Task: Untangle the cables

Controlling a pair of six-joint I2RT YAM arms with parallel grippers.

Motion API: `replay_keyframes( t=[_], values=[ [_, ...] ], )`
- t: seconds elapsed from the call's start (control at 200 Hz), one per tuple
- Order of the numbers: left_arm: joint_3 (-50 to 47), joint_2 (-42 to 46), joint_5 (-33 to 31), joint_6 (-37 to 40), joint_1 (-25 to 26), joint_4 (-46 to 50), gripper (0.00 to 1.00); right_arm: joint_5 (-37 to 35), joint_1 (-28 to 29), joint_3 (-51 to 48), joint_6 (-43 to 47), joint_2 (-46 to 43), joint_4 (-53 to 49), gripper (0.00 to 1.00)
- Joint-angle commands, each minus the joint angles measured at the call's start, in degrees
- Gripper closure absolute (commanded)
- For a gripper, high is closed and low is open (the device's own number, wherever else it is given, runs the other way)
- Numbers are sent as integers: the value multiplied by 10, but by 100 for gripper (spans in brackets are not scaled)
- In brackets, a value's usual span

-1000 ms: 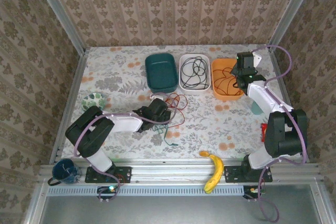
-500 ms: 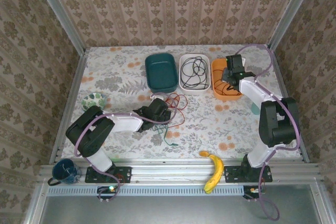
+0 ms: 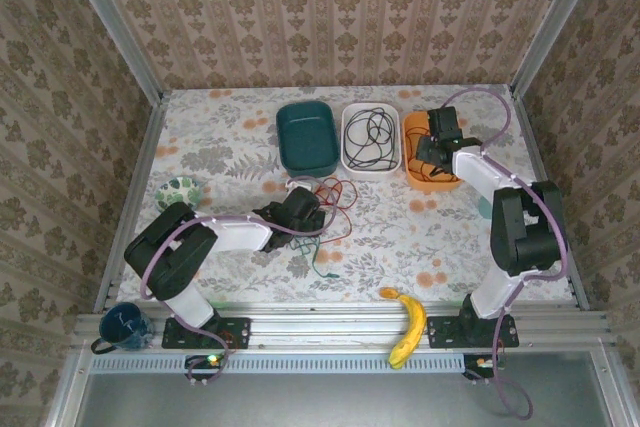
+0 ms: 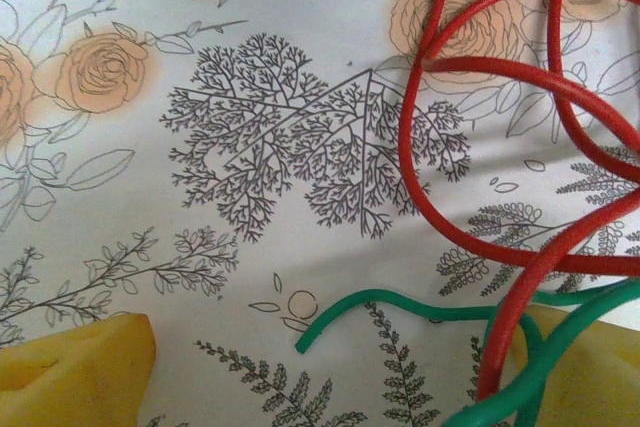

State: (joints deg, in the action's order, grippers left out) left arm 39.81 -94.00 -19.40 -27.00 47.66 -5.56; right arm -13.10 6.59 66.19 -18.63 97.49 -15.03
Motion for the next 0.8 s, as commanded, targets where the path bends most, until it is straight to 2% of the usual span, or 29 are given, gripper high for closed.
replay_keyframes(
  t=[0.0, 0.08, 0.14, 0.25, 0.345, 0.425, 0.525, 0.67, 0.75, 0.795],
  values=[
    [-7, 18, -14, -2, 3, 4, 7, -39, 0, -15, -16, -56, 6, 52],
    [-7, 17, -13, -4, 3, 1, 7, 11, 10, -40, -36, -84, 21, 52],
    [-5, 13, -12, -4, 3, -1, 7, 46, 39, -63, -50, -105, 38, 52],
    [1, 7, -10, -3, 3, -1, 7, 61, 137, -103, -59, -134, 63, 52],
    [2, 7, -10, -4, 3, -2, 7, 102, 229, -130, -23, -143, 89, 52],
    [0, 8, -11, -7, 3, -1, 7, 150, 279, -131, 4, -127, 77, 52],
    [-3, 9, -14, -9, 3, 0, 7, 192, 301, -125, 1, -87, 57, 52],
    [2, 7, -15, -6, 2, 3, 7, 200, 301, -109, -17, -22, 41, 52],
    [0, 6, -15, -6, 2, 4, 7, 195, 301, -101, -26, 5, 39, 54],
    [-2, 8, -16, -8, 2, 4, 7, 199, 301, -99, -28, 13, 44, 58]
  ],
)
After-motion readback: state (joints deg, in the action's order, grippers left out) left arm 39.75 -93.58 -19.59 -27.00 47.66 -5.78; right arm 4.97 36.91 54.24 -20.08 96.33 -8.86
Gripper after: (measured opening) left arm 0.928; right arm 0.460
